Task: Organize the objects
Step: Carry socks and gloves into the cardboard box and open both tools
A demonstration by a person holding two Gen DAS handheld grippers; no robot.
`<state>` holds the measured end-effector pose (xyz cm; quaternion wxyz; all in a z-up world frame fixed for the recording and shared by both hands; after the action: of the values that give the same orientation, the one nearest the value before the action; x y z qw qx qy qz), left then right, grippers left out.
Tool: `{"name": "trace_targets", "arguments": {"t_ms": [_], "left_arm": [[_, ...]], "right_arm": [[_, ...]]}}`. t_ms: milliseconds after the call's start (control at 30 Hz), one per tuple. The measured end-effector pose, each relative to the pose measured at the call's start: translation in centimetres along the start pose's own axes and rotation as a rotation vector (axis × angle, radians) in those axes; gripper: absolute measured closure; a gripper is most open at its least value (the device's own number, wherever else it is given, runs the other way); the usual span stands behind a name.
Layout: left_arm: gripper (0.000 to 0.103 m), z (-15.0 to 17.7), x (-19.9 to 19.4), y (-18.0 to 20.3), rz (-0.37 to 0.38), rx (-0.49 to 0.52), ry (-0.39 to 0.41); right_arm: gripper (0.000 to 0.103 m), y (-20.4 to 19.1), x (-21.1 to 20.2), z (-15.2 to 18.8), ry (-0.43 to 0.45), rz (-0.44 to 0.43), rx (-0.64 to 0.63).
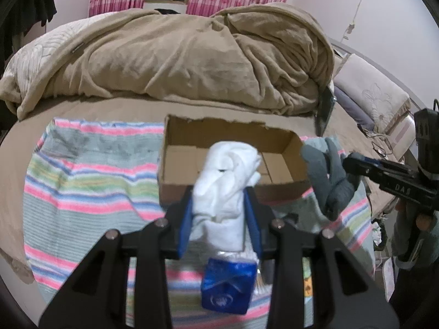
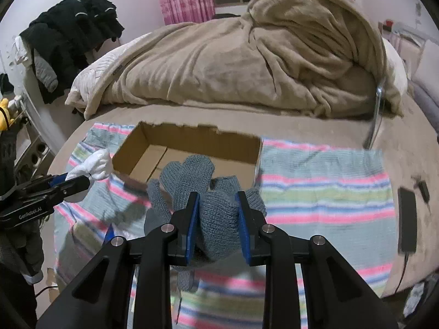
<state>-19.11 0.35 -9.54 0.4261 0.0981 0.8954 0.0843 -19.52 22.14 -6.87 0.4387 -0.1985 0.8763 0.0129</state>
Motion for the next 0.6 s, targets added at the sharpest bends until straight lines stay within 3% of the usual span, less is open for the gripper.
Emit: {"name": "trace_targets", "arguments": {"t_ms": [600], "left_arm": [[0.067,-4.0,7.0,-1.8,-0.033,-0.007,-0.024]], "right_arm": [[0.075,0.7,7.1,-5.2,-0.02,-0.006,-0.068]]}}
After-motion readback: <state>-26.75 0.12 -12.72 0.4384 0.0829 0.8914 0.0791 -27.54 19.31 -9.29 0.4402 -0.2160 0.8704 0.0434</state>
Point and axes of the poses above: each gripper's, at about its wrist camera, not at the fingertips, and x roughly the way its jaws point, y to its right, z to its underside, the point moved 9 cm from there along x, roughly the way its jaws point, and after that the axes turned 5 degrees about -y, right-handed, at the moved point
